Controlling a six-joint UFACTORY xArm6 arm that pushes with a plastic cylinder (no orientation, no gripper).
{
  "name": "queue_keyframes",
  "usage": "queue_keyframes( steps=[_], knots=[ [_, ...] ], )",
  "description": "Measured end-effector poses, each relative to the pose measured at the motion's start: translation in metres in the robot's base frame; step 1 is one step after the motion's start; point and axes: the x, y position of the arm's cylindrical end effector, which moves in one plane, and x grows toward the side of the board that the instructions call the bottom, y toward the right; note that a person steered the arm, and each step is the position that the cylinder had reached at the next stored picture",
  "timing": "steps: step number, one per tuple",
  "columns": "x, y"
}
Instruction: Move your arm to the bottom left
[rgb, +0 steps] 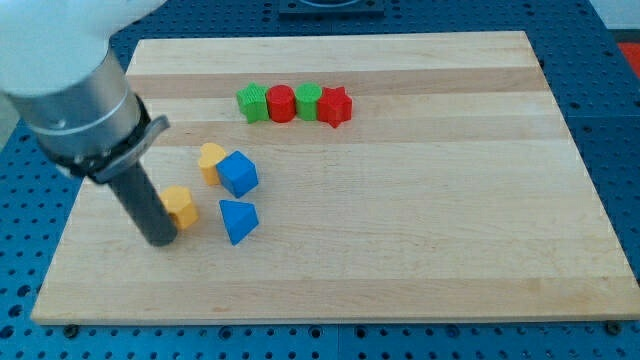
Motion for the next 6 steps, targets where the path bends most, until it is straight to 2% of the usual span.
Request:
queue_keyframes(
  steps=[2,3,4,6],
  knots=[
    [-0.070,-0.005],
    [-0.081,-0.010],
    [-0.072,-0.027],
    [0.031,-0.057]
  ],
)
